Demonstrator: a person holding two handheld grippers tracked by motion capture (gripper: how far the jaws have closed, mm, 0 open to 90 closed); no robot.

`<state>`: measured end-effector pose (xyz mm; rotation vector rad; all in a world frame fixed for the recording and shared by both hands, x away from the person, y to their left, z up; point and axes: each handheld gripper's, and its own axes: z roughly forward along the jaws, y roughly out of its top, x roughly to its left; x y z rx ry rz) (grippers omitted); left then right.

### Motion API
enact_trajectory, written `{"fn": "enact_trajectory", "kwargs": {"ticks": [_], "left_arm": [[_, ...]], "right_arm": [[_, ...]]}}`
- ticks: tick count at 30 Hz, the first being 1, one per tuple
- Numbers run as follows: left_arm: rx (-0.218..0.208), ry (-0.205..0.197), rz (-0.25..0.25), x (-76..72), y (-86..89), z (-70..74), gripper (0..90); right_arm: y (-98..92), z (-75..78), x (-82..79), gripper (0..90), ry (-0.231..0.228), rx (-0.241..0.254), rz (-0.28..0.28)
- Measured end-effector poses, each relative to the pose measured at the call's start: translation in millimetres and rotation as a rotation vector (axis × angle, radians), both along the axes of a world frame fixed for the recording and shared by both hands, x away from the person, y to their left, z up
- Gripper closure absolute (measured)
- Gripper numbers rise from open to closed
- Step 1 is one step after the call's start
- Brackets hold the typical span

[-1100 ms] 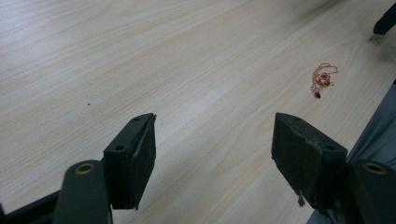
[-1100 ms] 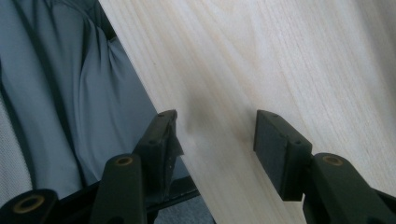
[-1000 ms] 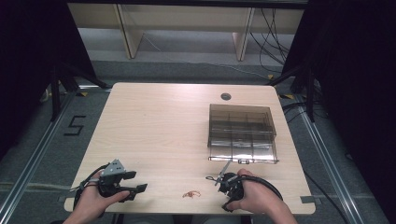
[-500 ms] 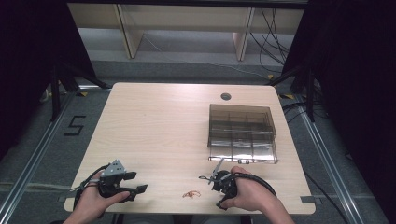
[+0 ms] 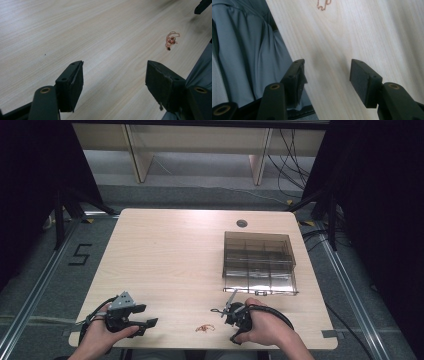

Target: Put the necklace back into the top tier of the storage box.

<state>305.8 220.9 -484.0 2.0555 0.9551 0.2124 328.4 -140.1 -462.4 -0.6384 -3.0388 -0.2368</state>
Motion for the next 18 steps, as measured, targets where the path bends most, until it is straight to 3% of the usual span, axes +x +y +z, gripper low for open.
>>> {"fn": "enact_trajectory", "kwargs": {"ticks": [2, 3, 7, 11, 13, 14, 18], "left_arm": [[-0.01, 0.0, 0.005, -0.5, -1.5, -0.4, 30.6], [0.02, -0.009, -0.019, 0.4, 0.5, 0.9, 30.6], [0.009, -0.008, -0.009, 0.1, -0.5, 0.3, 30.7], [0.025, -0.002, -0.021, 0.4, -0.3, 0.4, 30.8], [0.007, -0.005, -0.009, 0.1, -2.3, -0.1, 30.8], [0.01, 0.006, -0.007, -0.1, -2.1, -0.2, 30.8], [0.002, 0.005, -0.007, -0.6, -2.4, 0.1, 30.8]], "right_arm": [[-1.1, 0.0, 0.6, 46.4, 0.008, -0.007, -0.003], [-1.5, -0.3, -0.4, 46.5, 0.01, -0.01, -0.02], [-3.3, -0.9, 1.8, 46.5, 0.005, 0.003, 0.001], [-2.6, 0.2, 2.6, 46.9, 0.004, 0.002, -0.005], [1.1, 1.6, 1.8, 47.5, 0.002, 0.0, -0.023], [1.9, 0.7, 4.3, 47.7, -0.008, 0.011, 0.008], [18.5, 0.9, 5.8, 48.1, -0.004, -0.004, 0.021]]}}
